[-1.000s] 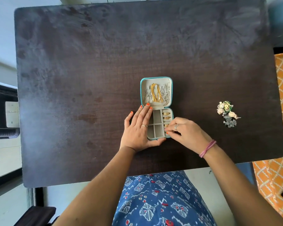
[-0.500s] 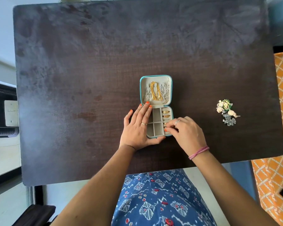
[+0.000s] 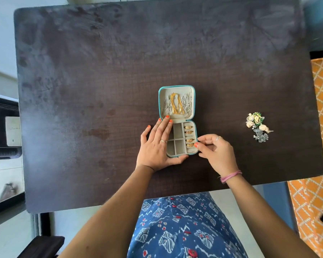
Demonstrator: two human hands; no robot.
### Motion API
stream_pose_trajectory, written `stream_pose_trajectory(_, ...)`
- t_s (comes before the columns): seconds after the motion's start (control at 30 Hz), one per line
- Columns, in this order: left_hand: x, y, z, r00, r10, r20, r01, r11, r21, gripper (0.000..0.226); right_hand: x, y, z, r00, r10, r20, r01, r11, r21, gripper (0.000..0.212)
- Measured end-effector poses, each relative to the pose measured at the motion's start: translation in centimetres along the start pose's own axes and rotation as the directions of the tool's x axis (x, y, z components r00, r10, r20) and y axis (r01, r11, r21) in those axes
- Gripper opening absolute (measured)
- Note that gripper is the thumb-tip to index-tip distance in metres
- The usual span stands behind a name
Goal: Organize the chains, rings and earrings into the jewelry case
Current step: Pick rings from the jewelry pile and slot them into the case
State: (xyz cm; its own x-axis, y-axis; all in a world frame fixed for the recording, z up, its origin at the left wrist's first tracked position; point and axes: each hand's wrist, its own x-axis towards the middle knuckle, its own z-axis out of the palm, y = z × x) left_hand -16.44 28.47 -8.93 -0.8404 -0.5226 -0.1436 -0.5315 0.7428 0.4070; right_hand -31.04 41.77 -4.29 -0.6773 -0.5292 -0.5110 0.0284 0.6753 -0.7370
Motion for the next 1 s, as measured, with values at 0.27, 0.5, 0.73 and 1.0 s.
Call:
stream_pose_trajectory(0.27,-0.2,-0.2,0.0,1.0,-0.002,0.006,0.003,1.0,-0.029,0.111,0.4,0.5,-0.1,0.995,0.071,0.069,-0.081,0.984,0.157,0.015)
stream_pose_trajectory(0.5,-0.2,-0.5,-0.3,0.999,0.006,-0.045,-0.012,0.988,-0.151,0.105,0.4,0.6,-0.6,0.989,0.092,0.112,-0.12,0.956,0.269,0.018)
stream_pose_trajectory(0.73,-0.2,0.0,-0.9,0.994,-0.088,-0.071,0.057,0.932,-0.359,0.1,0.7,0.3,-1.2,0.978,0.083,0.194,-0.132,0.957,0.256,0.018)
stream_pose_trajectory(1.0,0.6,1.1,-1.6,0.952,-0.306,-0.007,0.22,0.701,-0.679,0.091,1.2,0.1,-2.1,0.946,0.113,0.303,-0.198,0.943,0.269,0.026)
